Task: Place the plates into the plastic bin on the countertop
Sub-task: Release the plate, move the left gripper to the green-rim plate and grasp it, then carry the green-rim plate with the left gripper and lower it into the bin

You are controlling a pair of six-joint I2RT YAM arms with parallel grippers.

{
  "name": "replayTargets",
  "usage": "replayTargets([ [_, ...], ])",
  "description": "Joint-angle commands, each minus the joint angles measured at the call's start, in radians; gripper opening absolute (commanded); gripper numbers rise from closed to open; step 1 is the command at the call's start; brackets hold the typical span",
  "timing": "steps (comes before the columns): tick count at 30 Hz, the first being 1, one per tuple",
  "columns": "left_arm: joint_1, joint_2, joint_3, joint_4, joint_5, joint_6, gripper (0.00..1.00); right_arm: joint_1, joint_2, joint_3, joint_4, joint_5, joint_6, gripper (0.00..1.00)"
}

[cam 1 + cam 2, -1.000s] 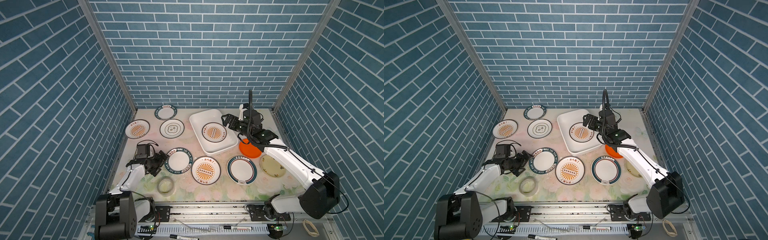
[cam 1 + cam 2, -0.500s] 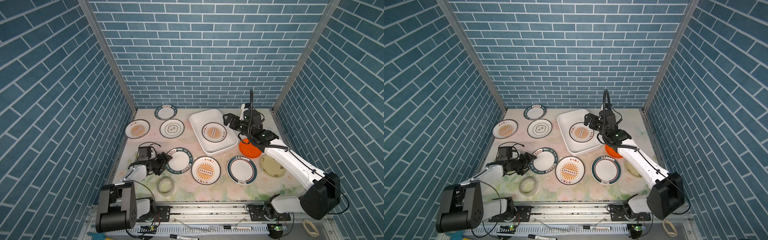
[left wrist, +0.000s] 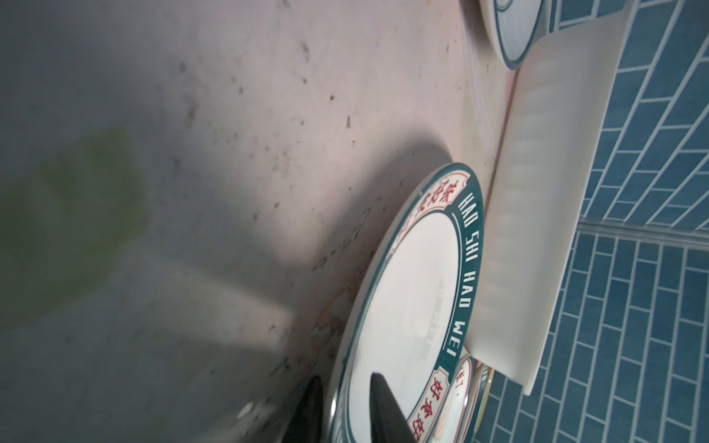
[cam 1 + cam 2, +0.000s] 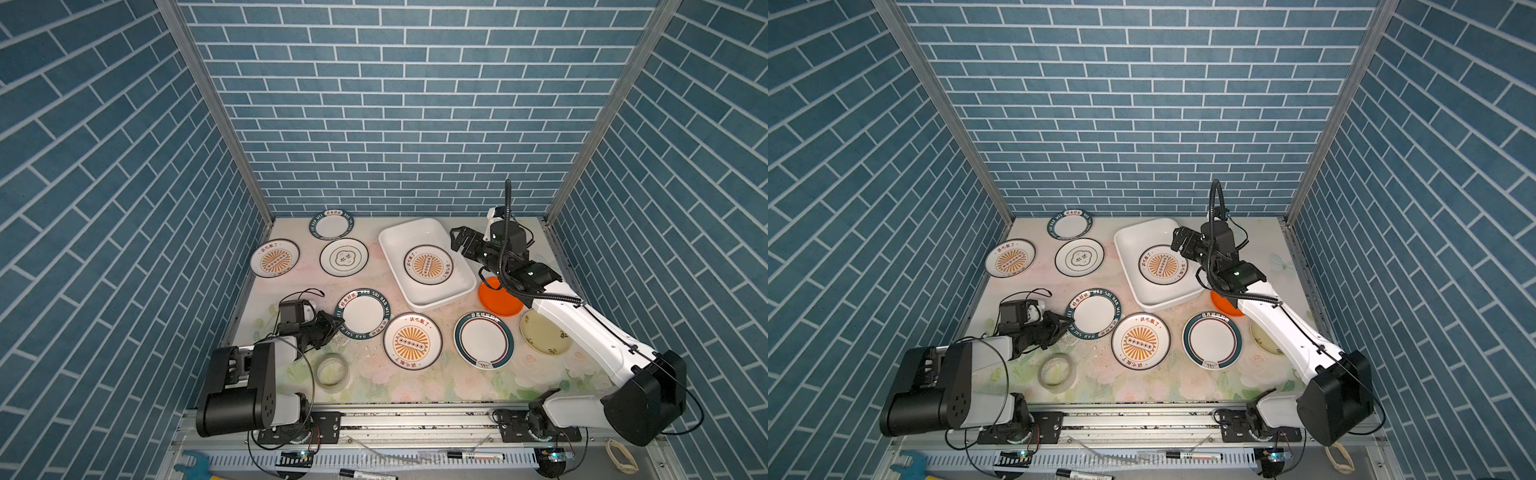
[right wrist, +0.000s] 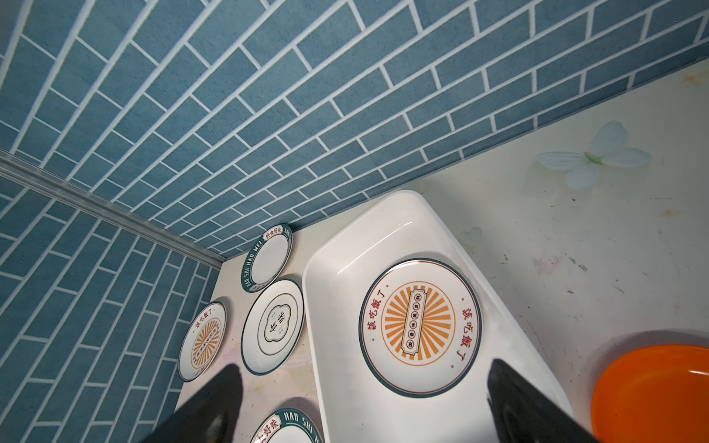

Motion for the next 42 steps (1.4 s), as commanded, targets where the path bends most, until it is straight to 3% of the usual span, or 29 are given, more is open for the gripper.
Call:
replayTargets([
  [1, 0.001, -0.007, 0.004, -0.032, -0.025, 0.017, 0.12, 0.005, -0.033, -0.017, 0.002, 0.028, 0.029, 0.99],
  [9, 0.001, -0.143, 0.096, -0.232, -0.063, 0.065, 0.00, 0.005, -0.032, -0.022, 0.002, 0.030, 0.033, 0.99],
  [17, 0.001, -0.246, 0.201, -0.374, -0.068, 0.086, 0.00, 0.007, -0.018, -0.023, 0.007, 0.027, 0.039, 0.99],
  [35, -0.005, -0.303, 0.438, -0.586, -0.069, 0.147, 0.00, 0.006, 0.011, 0.003, -0.048, -0.054, 0.031, 0.99],
  [42, -0.083, -0.268, 0.577, -0.626, -0.138, 0.159, 0.00, -0.003, 0.028, 0.065, -0.133, -0.068, -0.049, 0.99],
])
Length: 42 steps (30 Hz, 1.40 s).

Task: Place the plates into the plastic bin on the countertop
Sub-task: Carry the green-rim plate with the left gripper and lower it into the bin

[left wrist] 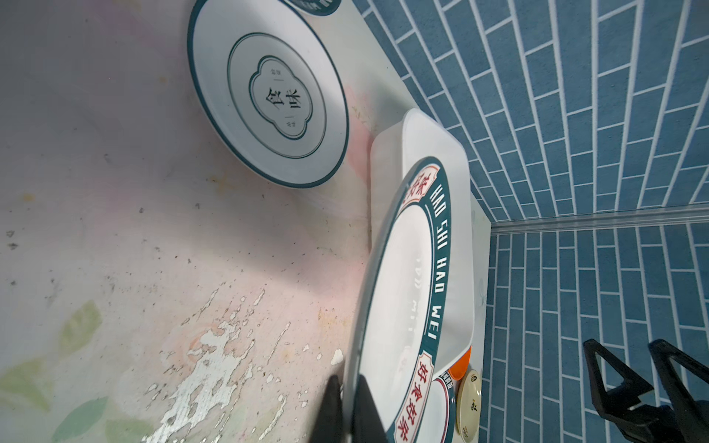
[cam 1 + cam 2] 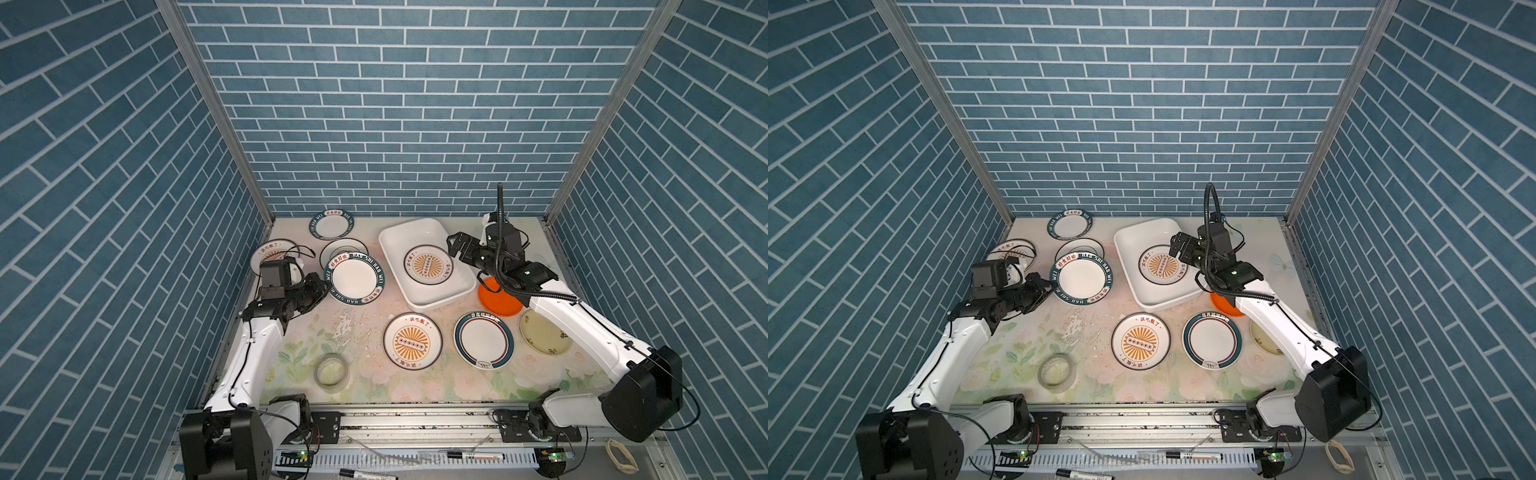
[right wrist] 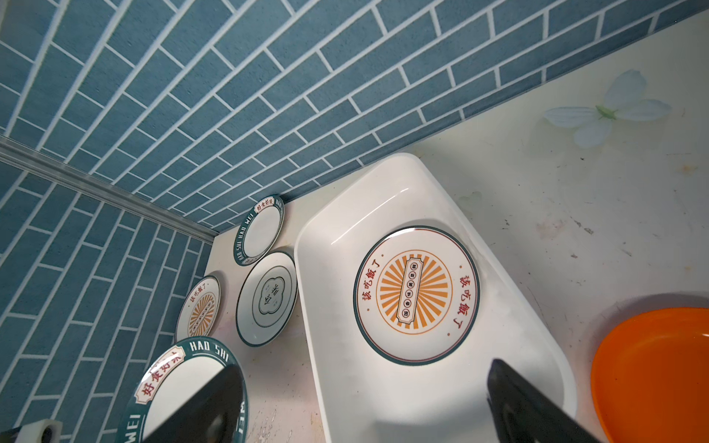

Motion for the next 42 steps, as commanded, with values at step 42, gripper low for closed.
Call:
replayTargets([
  [42, -0.530, 0.920, 0.768, 0.157, -0.252, -0.217, 0.00, -0.420, -0.154, 0.004, -0.073, -0.436, -0.178, 0.99],
])
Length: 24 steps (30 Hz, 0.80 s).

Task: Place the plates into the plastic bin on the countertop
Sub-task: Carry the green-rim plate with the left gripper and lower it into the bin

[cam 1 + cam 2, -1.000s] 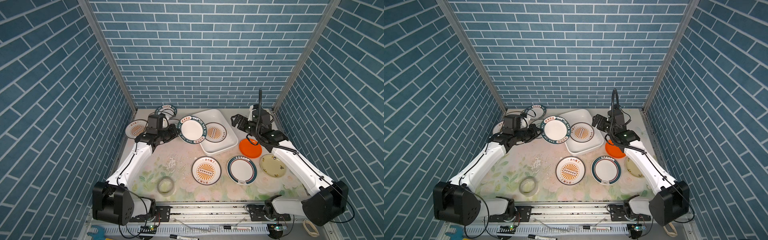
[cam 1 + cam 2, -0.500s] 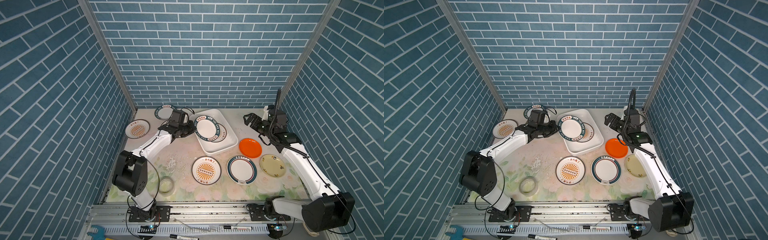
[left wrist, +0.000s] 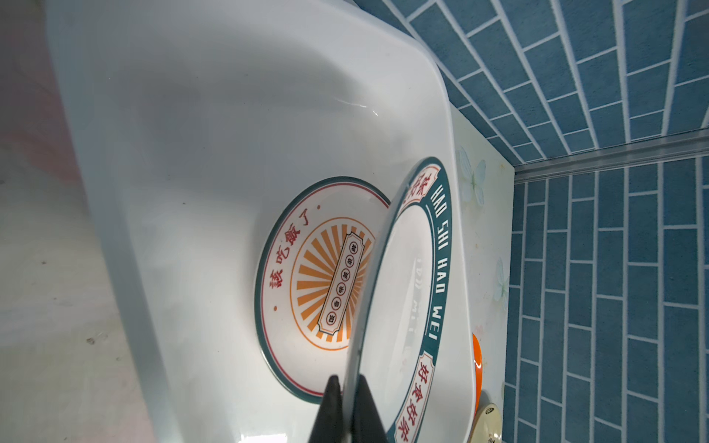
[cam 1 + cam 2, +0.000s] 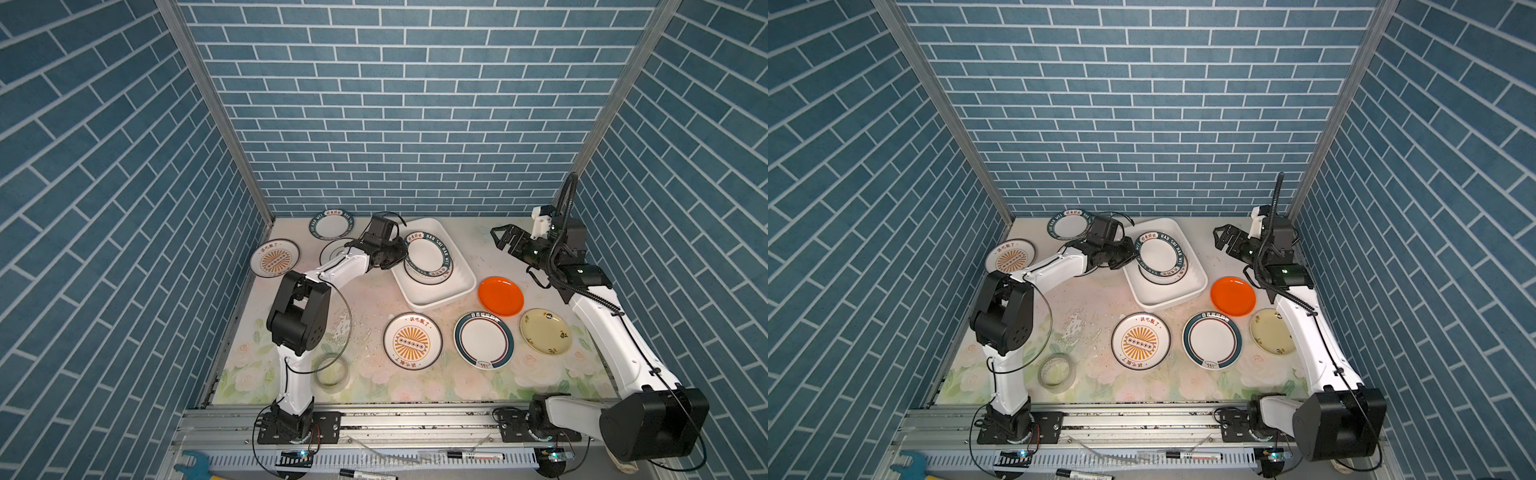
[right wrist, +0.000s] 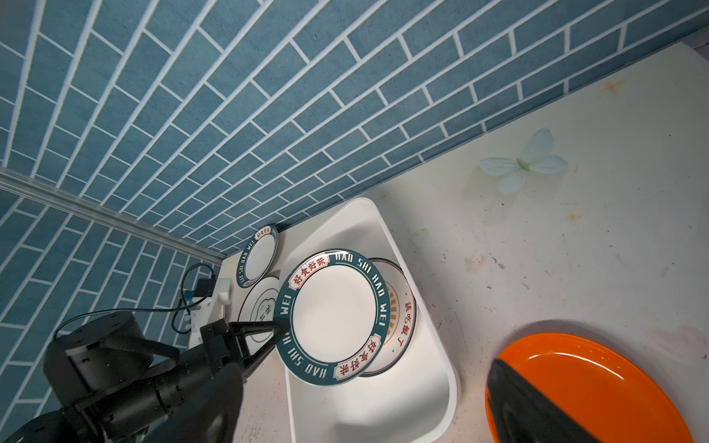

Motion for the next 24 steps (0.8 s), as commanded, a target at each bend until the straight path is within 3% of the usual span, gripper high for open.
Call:
replayTargets([
  [1, -0.007, 0.030, 0.050, 0.011, 0.005, -0.030, 0.00, -0.006, -0.029, 0.030, -0.011, -0.045, -0.039, 0.99],
  [10, -0.009, 0.062, 0.050, 0.039, -0.008, -0.049, 0.00, -0.006, -0.009, 0.005, 0.051, -0.067, 0.021, 0.99],
  [24, -0.037, 0.108, 0.033, 0.070, -0.024, -0.111, 0.00, -0.009, 0.032, 0.039, 0.028, -0.105, -0.002, 0.99],
])
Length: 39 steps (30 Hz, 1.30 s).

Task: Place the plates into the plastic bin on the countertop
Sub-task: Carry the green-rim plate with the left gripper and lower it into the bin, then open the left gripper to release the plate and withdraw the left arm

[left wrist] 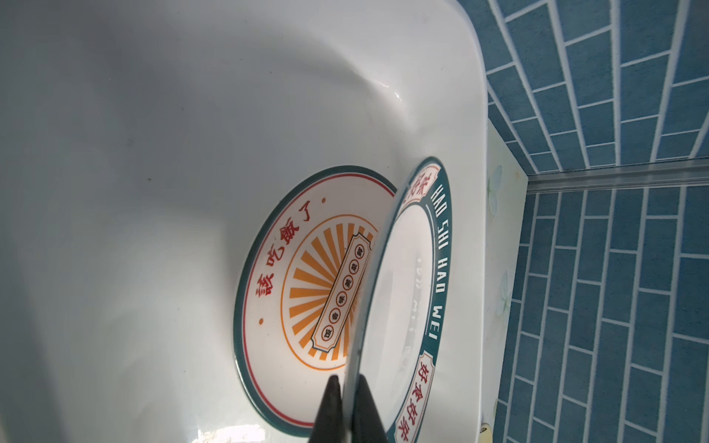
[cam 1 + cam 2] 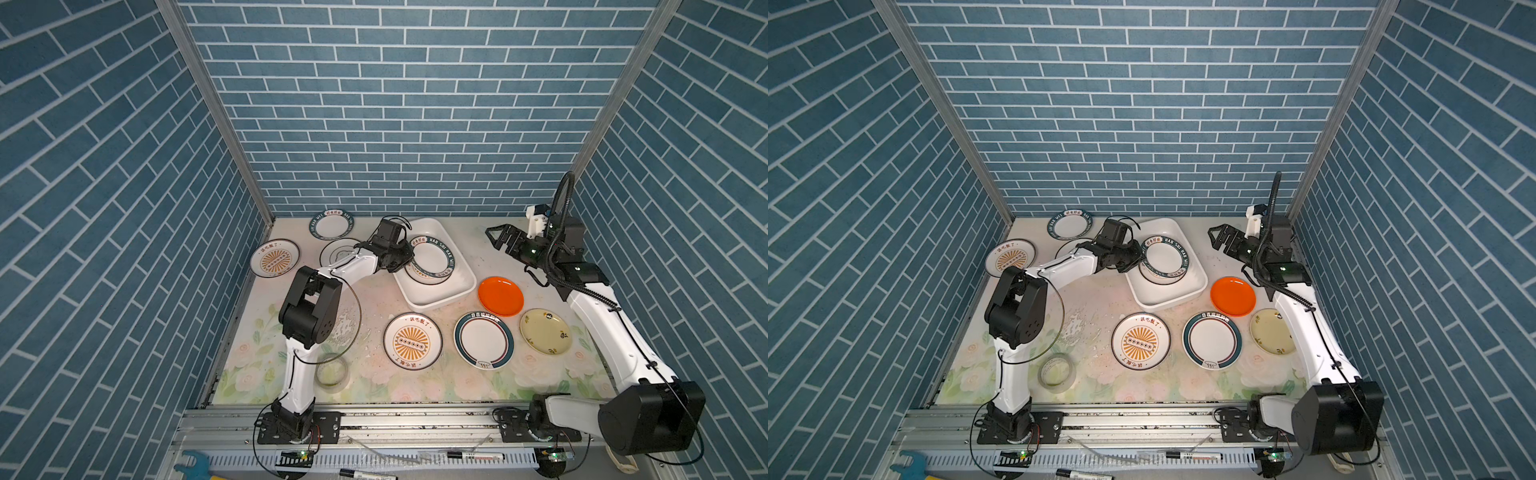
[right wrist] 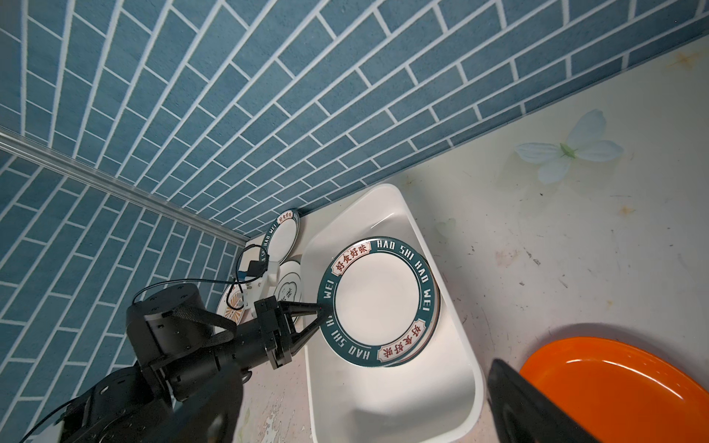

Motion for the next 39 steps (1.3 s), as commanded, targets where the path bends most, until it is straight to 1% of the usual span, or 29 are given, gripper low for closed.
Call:
replayTargets([
  [1, -0.008, 0.030, 0.013, 0.036, -0.008, -0.012, 0.00, -0.005, 0.005, 0.033, 0.006, -0.018, -0.005, 0.99],
  [4, -0.008, 0.056, 0.041, -0.003, -0.013, -0.010, 0.00, -0.005, 0.002, 0.029, 0.005, -0.014, -0.004, 0.99],
  [7, -0.011, 0.058, 0.036, -0.002, -0.028, -0.016, 0.00, -0.005, 0.000, 0.025, 0.003, -0.011, -0.004, 0.99],
  [10, -0.011, 0.058, 0.036, -0.004, -0.044, -0.021, 0.04, -0.006, 0.004, 0.030, -0.001, -0.010, -0.004, 0.99],
  [11, -0.010, 0.062, 0.037, -0.005, -0.046, -0.022, 0.06, -0.007, 0.005, 0.033, -0.003, -0.011, -0.005, 0.99],
  [13, -0.011, 0.062, 0.041, -0.012, -0.050, -0.024, 0.15, -0.008, 0.010, 0.039, -0.007, -0.013, -0.007, 0.99],
  [16, -0.011, 0.064, 0.051, -0.031, -0.052, -0.018, 0.26, -0.009, 0.011, 0.044, -0.014, -0.012, -0.009, 0.99],
  [20, -0.011, 0.055, 0.050, -0.054, -0.050, -0.010, 0.31, -0.009, 0.010, 0.042, -0.017, -0.006, -0.008, 0.99],
  [21, -0.011, 0.052, 0.048, -0.058, -0.049, -0.009, 0.35, -0.010, 0.010, 0.041, -0.017, -0.004, -0.006, 0.99],
  [22, -0.012, 0.048, 0.046, -0.069, -0.048, -0.007, 0.40, -0.009, 0.010, 0.039, -0.017, -0.001, -0.005, 0.99],
  [27, -0.022, 0.033, 0.050, -0.109, -0.036, 0.013, 0.59, -0.009, 0.008, 0.030, -0.013, 0.001, 0.004, 0.99],
  [30, -0.025, 0.014, 0.044, -0.108, -0.025, 0.018, 0.62, -0.009, 0.004, 0.033, -0.019, 0.000, 0.003, 0.99],
  [33, -0.024, -0.030, 0.032, -0.102, -0.046, 0.033, 0.66, -0.010, -0.003, 0.033, -0.031, 0.005, -0.006, 0.99],
  [39, -0.027, -0.200, 0.028, -0.160, -0.121, 0.155, 0.75, -0.010, 0.009, 0.038, -0.061, 0.007, -0.022, 0.99],
])
